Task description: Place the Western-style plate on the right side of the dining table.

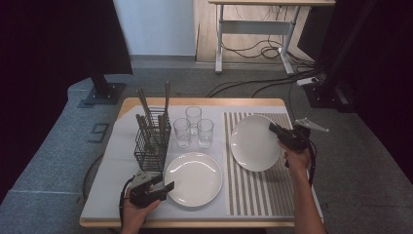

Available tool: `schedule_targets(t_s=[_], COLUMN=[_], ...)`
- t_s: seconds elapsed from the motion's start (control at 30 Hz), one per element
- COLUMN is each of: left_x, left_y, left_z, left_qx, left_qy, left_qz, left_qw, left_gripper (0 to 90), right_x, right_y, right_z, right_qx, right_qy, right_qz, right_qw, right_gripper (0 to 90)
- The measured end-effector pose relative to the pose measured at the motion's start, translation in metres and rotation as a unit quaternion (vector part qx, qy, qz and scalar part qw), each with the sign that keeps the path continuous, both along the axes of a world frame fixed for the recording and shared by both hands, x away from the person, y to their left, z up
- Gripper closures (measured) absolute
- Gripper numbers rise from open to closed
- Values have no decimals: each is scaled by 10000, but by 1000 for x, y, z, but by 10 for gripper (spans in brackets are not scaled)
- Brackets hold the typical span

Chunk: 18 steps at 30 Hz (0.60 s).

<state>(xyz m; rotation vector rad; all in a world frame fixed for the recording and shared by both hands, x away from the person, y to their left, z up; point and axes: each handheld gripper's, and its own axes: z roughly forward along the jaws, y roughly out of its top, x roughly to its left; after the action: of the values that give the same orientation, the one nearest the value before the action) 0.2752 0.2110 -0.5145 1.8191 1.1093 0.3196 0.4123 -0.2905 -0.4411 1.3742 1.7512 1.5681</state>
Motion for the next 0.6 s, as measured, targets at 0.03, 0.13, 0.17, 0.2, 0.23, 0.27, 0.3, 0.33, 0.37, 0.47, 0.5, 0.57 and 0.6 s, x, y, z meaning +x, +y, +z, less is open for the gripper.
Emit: schedule_targets(t_s=[0.03, 0.13, 0.17, 0.2, 0.23, 0.27, 0.3, 0.33, 0.37, 0.47, 0.5, 0.57, 0.6], left_x=[0, 0, 0, 0, 0, 0, 0, 0, 0, 0, 0, 0, 0], left_y=[0, -1, -1, -1, -1, -1, -1, -1, -1, -1, -1, -1, -1], left_z=[0, -1, -1, -1, -1, -1, -1, -1, -1, -1, -1, -1, -1], left_qx=[2, 8, 14, 15, 15, 15, 15, 15, 15, 11, 9, 5, 6], left_qy=[4, 13, 18, 23, 24, 24, 25, 26, 26, 26, 26, 27, 29], left_qz=[-5, -10, -12, -15, -16, -16, -16, -17, -17, -19, -18, -19, -20], left_qw=[10000, 10000, 10000, 10000, 10000, 10000, 10000, 10000, 10000, 10000, 10000, 10000, 10000], left_gripper=[386, 386, 385, 385, 386, 386, 386, 386, 386, 385, 385, 385, 385], right_x=[1, 2, 2, 2, 2, 2, 2, 2, 2, 3, 4, 4, 5], right_y=[-1, -3, -3, -3, -3, -3, -2, -2, -2, 0, -1, -1, -1], right_z=[-2, -5, -6, -6, -5, -5, -5, -4, -4, -6, -7, -7, -7], right_qx=[-10, -35, -24, -10, -16, -16, -1, 7, 7, -38, -31, -25, -37], right_qy=[19, 87, 94, 88, 75, 75, 58, 46, 46, 87, 92, 105, 112], right_qz=[-17, -38, -37, -26, -26, -26, -21, -11, -11, -28, -35, -33, -46], right_qw=[10000, 9999, 9999, 10000, 10000, 10000, 10000, 10000, 10000, 10000, 9999, 9999, 9999], right_gripper=[857, 857, 857, 857, 857, 857, 857, 858, 858, 858, 858, 858, 860])
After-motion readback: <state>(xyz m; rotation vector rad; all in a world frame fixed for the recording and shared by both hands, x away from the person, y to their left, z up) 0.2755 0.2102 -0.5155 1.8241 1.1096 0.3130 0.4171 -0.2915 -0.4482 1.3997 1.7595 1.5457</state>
